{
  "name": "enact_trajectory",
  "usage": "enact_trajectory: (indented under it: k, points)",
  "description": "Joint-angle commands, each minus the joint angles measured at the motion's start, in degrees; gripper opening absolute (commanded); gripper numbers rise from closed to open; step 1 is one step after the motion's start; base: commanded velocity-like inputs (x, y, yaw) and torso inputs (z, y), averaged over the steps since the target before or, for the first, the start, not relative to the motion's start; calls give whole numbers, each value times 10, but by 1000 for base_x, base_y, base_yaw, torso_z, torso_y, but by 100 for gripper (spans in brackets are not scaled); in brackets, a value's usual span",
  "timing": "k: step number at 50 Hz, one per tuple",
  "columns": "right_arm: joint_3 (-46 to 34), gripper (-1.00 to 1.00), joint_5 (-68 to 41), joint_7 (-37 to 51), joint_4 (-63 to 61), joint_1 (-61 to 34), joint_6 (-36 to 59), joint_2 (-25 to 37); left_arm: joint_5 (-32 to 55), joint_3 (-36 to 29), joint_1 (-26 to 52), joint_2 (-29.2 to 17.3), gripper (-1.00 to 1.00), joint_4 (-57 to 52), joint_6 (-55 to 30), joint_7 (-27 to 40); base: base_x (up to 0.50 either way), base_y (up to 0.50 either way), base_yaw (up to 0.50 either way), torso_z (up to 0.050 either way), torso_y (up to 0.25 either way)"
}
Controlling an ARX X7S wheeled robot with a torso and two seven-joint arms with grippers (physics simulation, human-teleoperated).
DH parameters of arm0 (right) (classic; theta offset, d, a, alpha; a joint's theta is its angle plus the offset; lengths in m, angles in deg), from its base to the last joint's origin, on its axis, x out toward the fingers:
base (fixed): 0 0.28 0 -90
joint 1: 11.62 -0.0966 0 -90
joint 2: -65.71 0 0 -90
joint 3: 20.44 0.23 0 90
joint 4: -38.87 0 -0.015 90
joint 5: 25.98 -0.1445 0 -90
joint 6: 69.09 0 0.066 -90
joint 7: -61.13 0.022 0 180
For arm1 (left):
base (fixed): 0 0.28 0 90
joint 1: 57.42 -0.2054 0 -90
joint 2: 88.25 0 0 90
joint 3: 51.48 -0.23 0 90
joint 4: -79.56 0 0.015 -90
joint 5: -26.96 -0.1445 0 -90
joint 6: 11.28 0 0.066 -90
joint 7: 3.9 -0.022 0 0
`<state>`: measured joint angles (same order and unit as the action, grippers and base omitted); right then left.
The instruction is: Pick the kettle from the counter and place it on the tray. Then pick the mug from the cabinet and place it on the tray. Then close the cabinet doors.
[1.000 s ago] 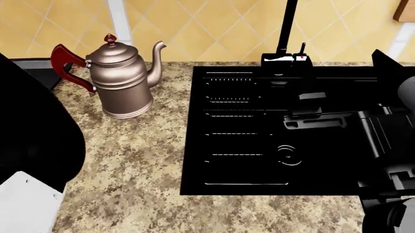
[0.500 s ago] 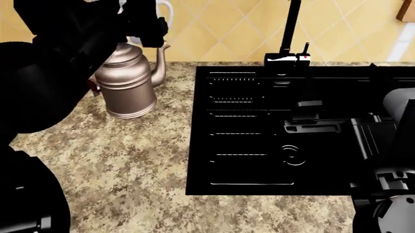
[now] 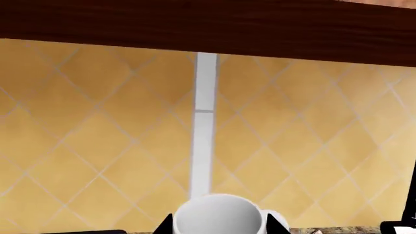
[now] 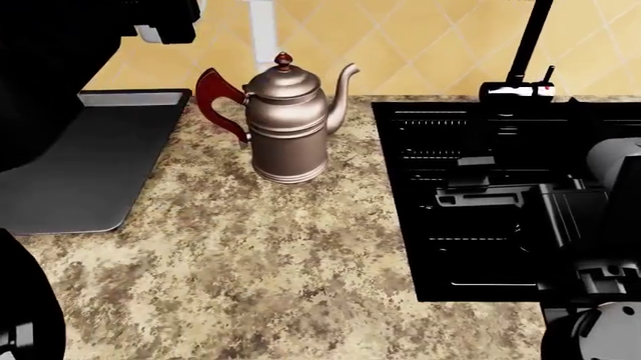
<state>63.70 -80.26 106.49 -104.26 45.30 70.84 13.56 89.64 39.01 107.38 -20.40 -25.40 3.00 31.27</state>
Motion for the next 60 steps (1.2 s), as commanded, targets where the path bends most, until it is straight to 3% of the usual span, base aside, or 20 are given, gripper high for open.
enact_trajectory:
  k: [1, 43, 51, 60]
  points:
    - [-9, 100, 8, 0, 1, -2, -2, 1, 0, 2, 5, -15, -100, 2, 4, 1, -1, 500, 0, 0, 0]
    - [-23, 100, 8, 5, 4, -5, -11, 4, -24, -28, -37, -14, -100, 11, 58, -18, -1, 500, 0, 0, 0]
    - [-9, 100, -31, 19, 3, -27, 1, 6, -139, -109, -31, 13, -100, 128, 171, -80, 0, 36, 0, 0, 0]
    - [-5, 100, -64, 37, -2, -62, 21, 12, -272, -181, 13, 83, -100, 421, 353, -153, 0, 0, 0, 0, 0]
